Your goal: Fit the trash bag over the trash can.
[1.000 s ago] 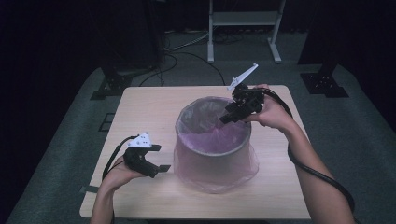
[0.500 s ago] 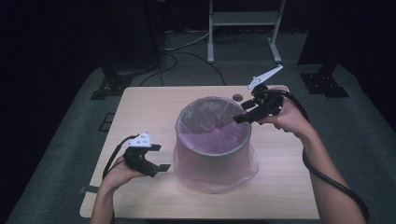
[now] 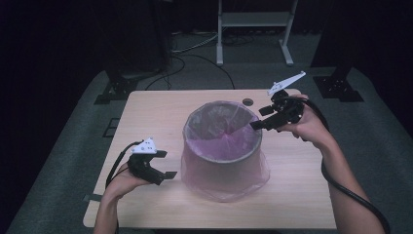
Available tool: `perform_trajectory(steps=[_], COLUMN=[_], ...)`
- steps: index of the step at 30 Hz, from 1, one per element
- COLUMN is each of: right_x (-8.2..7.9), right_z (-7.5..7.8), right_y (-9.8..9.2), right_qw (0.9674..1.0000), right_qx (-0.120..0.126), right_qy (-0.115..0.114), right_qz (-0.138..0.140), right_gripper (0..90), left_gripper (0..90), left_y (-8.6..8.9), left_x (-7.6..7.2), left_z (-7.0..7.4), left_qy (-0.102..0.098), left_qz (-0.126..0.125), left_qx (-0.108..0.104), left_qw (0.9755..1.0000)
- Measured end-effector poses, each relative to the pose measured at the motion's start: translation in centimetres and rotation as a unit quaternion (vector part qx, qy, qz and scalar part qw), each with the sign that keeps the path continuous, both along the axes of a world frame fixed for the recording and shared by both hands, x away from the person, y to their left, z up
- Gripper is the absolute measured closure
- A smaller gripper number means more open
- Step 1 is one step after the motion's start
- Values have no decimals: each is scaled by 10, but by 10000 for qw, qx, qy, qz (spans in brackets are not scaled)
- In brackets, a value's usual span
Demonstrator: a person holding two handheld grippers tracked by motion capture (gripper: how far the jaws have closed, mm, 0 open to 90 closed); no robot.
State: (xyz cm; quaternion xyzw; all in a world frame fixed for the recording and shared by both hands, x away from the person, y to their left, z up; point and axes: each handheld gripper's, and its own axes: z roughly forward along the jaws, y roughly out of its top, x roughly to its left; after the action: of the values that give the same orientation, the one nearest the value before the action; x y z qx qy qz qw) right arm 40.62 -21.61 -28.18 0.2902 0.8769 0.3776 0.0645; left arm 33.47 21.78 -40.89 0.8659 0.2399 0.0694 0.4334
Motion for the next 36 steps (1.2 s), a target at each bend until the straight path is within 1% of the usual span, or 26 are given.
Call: perform_trajectory(steps=[1, 3, 5, 6, 8, 16, 22, 28, 36], right_x=[-1, -2, -3, -3, -5, -8, -10, -12, -15], right_z=[-1, -1, -2, -2, -3, -7, -11, -19, -35], right_y=[-4, -5, -12, -12, -17, -31, -37, -44, -56], right_qw=[10000, 10000, 9999, 9999, 9998, 9994, 9992, 9988, 9979], right_qx=[24, 31, 36, 36, 50, 141, 155, 223, 282], right_qy=[-13, -12, -9, -9, -9, 27, 49, 99, 207], right_qz=[-30, -50, -131, -131, -178, -317, -358, -416, -548], right_gripper=[272, 272, 272, 272, 269, 268, 269, 269, 269], left_gripper=[90, 90, 90, 90, 90, 90, 90, 90, 90], left_y=[0, 0, 0, 0, 0, -2, -2, -3, -3], left_x=[0, 0, 0, 1, 1, 1, 1, 1, 1], left_z=[0, -1, -1, -1, -1, -2, -3, -4, -5], left_qy=[10, 16, 19, 16, 22, 53, 52, 71, 89], left_qz=[-1, 8, -4, -1, 7, -17, -11, -15, -10], left_qx=[12, 9, 35, 40, 10, 26, 25, 45, 72], left_qw=[10000, 10000, 10000, 10000, 10000, 10000, 10000, 10000, 9999])
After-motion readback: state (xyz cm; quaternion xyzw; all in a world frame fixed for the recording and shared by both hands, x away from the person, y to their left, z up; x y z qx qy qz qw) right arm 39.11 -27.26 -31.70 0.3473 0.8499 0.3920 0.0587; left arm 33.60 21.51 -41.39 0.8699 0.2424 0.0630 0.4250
